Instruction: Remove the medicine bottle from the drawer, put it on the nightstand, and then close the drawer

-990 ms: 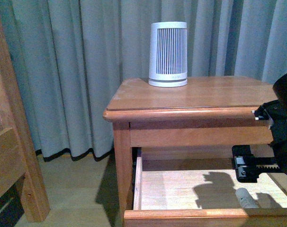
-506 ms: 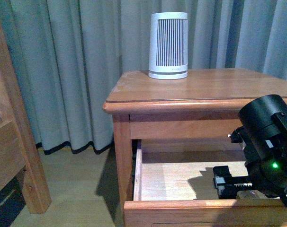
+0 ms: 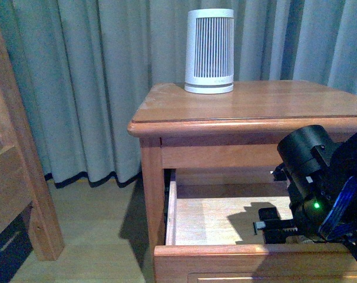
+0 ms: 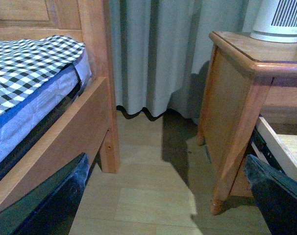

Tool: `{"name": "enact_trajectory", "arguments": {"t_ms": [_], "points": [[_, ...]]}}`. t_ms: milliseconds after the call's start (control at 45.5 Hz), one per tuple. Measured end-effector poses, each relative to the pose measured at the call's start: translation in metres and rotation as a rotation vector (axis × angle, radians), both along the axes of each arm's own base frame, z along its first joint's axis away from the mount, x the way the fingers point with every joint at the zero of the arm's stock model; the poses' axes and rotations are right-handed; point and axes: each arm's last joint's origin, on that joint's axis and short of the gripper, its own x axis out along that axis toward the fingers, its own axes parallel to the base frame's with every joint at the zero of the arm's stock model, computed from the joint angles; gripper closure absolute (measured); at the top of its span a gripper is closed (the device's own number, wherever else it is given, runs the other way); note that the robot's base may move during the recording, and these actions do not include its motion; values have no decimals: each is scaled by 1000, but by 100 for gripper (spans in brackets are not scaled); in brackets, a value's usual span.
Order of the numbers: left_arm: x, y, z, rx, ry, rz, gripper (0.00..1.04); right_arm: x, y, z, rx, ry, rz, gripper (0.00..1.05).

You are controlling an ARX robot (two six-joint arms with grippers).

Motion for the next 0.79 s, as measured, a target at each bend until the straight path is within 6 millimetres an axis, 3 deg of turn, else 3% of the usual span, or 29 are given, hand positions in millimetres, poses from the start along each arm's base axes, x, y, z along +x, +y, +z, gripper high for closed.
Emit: {"name": "enact_trajectory", "arguments": {"t_ms": [330,572,638,792], "points": [[0,0,0,0,0,0,7,1,2,0,14,20,-10,72],[0,0,0,0,0,0,7,-8,5,19,-13,-40,-21,74],[0,0,0,0,0,0,7,-15,9,33,-12,-85,-6,74],[0,0,0,0,0,0,7,-45,24,86,42,-220,71,74]]}}
